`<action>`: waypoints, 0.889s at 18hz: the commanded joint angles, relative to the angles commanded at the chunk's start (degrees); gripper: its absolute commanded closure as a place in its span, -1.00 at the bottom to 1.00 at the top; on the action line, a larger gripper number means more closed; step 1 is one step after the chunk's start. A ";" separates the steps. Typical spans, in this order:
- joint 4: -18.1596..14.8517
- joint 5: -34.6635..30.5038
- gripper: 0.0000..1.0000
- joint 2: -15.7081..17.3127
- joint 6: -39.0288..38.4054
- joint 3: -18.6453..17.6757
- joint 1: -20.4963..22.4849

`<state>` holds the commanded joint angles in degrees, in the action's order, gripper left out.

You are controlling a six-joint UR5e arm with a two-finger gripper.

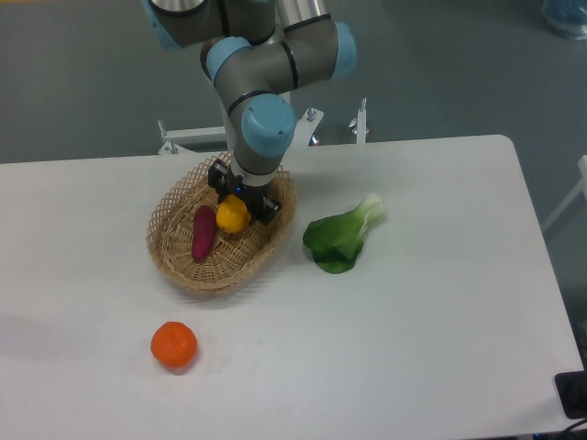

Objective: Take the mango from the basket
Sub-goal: 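Lower the gripper onto the yellow mango and close on it, then lift the mango out of the basket and carry it toward the bok choy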

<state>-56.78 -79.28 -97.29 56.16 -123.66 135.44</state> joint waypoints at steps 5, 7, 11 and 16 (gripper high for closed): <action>-0.17 0.18 0.21 0.53 0.00 0.79 0.00; -0.26 0.35 0.21 0.70 0.18 1.84 0.17; -0.79 -0.26 0.19 0.88 0.17 6.41 0.26; -1.14 -0.26 0.20 0.26 0.44 10.55 1.84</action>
<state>-57.92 -79.54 -97.03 56.60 -113.12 137.28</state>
